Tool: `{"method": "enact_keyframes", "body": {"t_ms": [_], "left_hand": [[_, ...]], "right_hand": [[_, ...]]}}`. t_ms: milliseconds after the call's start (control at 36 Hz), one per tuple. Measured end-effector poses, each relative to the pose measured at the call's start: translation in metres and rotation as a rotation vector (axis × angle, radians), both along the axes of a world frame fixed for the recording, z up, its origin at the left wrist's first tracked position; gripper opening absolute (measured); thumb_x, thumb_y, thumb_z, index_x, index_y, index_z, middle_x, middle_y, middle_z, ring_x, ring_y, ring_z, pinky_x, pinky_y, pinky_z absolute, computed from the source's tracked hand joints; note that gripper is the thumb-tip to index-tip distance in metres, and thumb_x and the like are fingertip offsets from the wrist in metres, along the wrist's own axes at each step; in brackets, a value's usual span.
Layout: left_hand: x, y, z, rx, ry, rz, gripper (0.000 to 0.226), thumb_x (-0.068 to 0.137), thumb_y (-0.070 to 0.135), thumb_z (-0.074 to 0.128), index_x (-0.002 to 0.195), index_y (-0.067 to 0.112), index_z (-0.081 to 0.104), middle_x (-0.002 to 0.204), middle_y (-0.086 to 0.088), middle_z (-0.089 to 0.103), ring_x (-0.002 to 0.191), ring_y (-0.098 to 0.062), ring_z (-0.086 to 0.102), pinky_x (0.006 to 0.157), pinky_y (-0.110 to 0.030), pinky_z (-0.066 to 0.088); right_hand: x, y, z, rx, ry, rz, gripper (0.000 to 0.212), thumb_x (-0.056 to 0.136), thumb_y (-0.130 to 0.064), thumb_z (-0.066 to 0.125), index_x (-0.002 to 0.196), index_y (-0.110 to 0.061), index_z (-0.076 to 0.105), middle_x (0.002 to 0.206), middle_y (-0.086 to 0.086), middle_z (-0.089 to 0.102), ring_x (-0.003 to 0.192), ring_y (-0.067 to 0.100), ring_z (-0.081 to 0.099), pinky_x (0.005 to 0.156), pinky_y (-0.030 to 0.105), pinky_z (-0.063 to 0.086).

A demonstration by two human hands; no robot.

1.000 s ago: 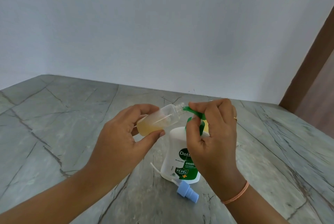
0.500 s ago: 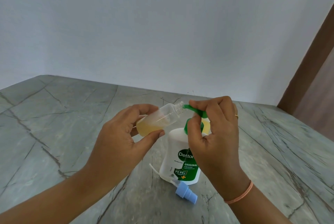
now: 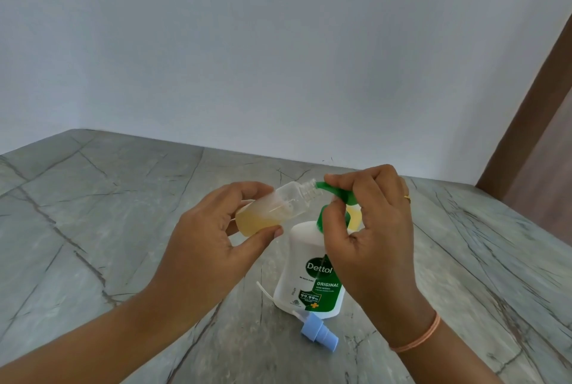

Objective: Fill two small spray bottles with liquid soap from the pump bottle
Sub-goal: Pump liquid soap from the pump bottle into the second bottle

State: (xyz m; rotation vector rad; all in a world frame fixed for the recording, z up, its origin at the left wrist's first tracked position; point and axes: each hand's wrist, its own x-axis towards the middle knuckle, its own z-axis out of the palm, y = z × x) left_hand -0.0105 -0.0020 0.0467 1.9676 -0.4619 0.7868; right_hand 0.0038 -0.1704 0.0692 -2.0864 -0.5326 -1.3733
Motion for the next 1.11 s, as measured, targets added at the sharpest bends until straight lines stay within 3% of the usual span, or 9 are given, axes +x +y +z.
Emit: {"method": "enact_keyframes", "body": {"t_ms": [167,306,667,861,1111], "left_hand": [[0.000,-0.001,-0.001,-0.006,-0.001,0.006,0.040,0.066,0.044,0.067,0.104,0.039,0.055,0.102,0.026,0.058,0.093,-0.001,0.062,0.074,-0.004,0.048],[0.000,0.001,0.000,0.003,-0.006,0.006,0.039,0.066,0.042,0.068,0.102,0.045,0.052,0.099,0.028,0.057,0.096,0.005,0.058,0.071,-0.002,0.045],[-0.001,0.001,0.001,-0.015,0.005,-0.007,0.037,0.066,0.044,0.067,0.100,0.045,0.055,0.100,0.027,0.059,0.096,0.003,0.060,0.072,-0.004,0.048],[0.000,0.001,0.001,-0.009,0.003,-0.001,0.037,0.066,0.042,0.068,0.100,0.046,0.054,0.099,0.026,0.060,0.094,0.004,0.060,0.071,-0.004,0.048],[0.001,0.000,-0.001,0.019,0.026,0.023,0.040,0.065,0.043,0.068,0.103,0.039,0.056,0.102,0.024,0.058,0.088,-0.007,0.064,0.077,-0.007,0.050]], "right_hand": [[0.004,0.003,-0.009,0.035,-0.035,-0.012,0.022,0.078,-0.017,0.046,0.087,-0.009,0.065,0.083,-0.001,0.048,0.078,0.014,0.045,0.064,0.036,0.042],[0.006,0.005,-0.016,0.050,-0.051,-0.020,0.021,0.079,-0.015,0.046,0.086,-0.008,0.064,0.083,-0.003,0.045,0.078,0.013,0.042,0.066,0.030,0.038],[-0.002,0.000,0.001,-0.007,0.003,-0.008,0.023,0.077,-0.021,0.045,0.087,-0.012,0.064,0.083,-0.003,0.049,0.078,0.015,0.046,0.065,0.040,0.045],[0.005,0.004,-0.010,0.046,-0.030,-0.012,0.022,0.079,-0.018,0.046,0.089,-0.011,0.064,0.084,-0.004,0.045,0.078,0.014,0.043,0.066,0.031,0.040],[0.004,0.004,-0.013,0.046,0.006,0.009,0.022,0.079,-0.017,0.045,0.091,-0.014,0.064,0.086,-0.004,0.047,0.080,0.014,0.045,0.066,0.034,0.043]]}}
